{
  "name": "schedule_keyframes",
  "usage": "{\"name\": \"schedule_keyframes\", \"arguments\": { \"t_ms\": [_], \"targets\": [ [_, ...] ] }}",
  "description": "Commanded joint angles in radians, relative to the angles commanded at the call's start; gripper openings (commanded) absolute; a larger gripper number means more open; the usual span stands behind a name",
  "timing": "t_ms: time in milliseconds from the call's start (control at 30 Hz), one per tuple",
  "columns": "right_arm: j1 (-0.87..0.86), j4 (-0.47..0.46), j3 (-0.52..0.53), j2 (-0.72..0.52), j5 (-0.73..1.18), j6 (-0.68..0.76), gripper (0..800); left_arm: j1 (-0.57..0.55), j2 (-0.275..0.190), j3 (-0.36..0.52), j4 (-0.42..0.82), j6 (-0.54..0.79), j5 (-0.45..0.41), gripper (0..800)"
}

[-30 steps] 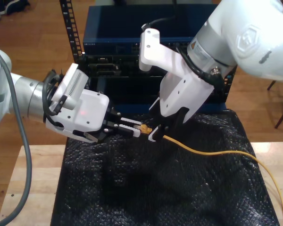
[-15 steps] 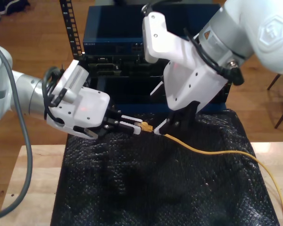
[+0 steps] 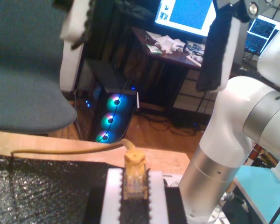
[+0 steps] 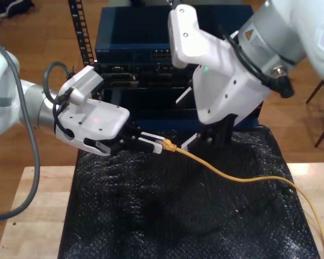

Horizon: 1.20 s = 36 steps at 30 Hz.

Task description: Grab the cable and plug it in

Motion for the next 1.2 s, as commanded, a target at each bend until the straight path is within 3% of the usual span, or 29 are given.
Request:
{"name": "schedule_keyframes", "arguments": {
  "t_ms": [367,1200],
  "targets": [
    [0.005,-0.006,0.176,-0.166,-0.238,-0.12,798,0.002,0.017,-0.028,-0.002,-0.031,0.044,6],
    [0.14,-0.006,0.288,-0.224,-0.419,-0.204,797,0.011,0.094,-0.048,-0.051,-0.133,0.147,6]
  ]
}}
